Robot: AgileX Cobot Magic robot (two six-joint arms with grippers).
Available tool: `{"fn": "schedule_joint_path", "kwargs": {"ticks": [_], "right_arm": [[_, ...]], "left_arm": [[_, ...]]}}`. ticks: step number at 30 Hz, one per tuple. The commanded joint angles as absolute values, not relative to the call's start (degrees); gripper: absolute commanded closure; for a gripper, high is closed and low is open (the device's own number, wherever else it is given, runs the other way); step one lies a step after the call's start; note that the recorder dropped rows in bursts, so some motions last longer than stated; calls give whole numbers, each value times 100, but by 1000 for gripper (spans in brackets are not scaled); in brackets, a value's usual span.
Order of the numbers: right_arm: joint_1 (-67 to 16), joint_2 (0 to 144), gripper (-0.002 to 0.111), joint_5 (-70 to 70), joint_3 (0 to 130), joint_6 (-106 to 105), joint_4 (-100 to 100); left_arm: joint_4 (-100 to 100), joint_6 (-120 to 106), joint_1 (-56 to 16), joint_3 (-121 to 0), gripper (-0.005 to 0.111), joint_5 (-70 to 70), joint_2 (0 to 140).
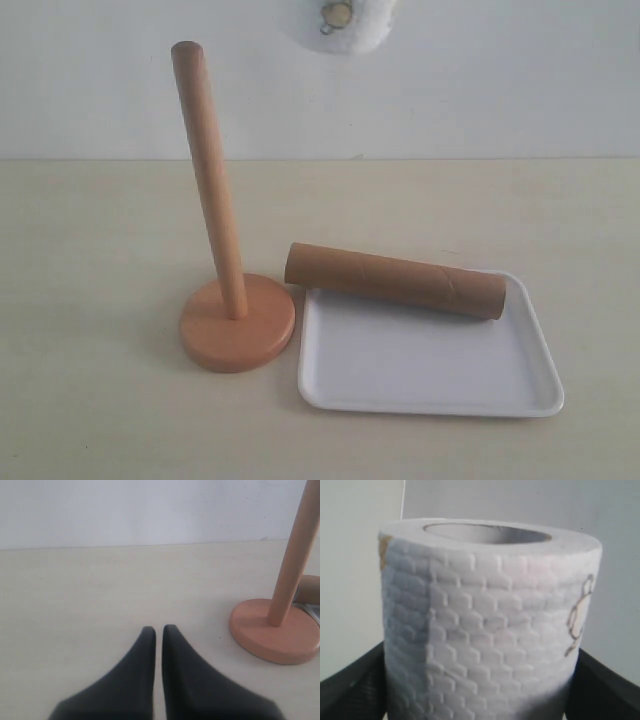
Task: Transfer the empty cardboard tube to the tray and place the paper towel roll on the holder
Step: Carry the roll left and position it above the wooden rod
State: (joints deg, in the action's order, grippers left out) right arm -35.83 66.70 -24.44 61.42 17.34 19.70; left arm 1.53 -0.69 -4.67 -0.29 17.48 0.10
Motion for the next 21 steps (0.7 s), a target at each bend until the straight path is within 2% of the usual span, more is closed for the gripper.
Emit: {"fn": "schedule_joint_path", "kwargs": {"ticks": [1, 5, 11, 21], "right_arm": [[-4114, 7281, 109, -1940, 6934, 928, 1126], [-4436, 7814, 109, -1259, 7844, 777, 1126], [-4459, 8331, 109, -143, 9039, 959, 1101], [-4967, 8965, 109, 559, 9934, 583, 1101]], "left_arm": [[161, -93, -457, 0, 103, 1709, 0], [161, -93, -457, 0, 103, 1709, 0], [161, -93, -457, 0, 103, 1709, 0], [161, -93, -457, 0, 103, 1726, 0]]}}
